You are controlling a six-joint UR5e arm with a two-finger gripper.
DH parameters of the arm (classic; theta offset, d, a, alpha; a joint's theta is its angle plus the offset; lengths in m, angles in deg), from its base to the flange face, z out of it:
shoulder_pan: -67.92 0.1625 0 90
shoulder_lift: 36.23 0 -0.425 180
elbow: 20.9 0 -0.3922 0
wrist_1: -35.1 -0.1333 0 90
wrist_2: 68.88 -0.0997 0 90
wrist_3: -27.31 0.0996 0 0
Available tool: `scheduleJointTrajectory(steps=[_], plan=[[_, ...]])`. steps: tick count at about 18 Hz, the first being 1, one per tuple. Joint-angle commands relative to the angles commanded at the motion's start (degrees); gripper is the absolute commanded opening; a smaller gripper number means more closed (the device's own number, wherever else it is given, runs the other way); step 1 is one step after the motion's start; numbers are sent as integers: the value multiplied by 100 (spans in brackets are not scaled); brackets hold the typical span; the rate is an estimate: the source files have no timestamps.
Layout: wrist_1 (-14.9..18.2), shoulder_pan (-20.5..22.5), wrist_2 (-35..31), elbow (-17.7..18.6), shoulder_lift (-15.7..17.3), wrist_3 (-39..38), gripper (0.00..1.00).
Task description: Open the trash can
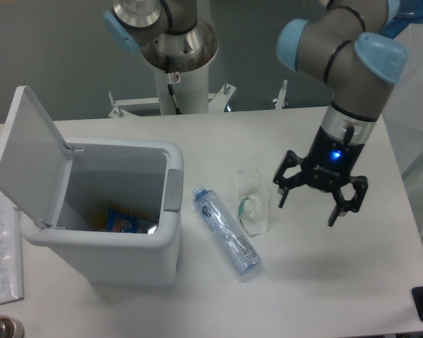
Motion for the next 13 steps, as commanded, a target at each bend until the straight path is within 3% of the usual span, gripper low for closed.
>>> scheduleJointTrajectory(steps=[6,13], plan=[[9,0,-730,-220,-317,501,100],[0,-18,-1311,-229,-493,819,100]])
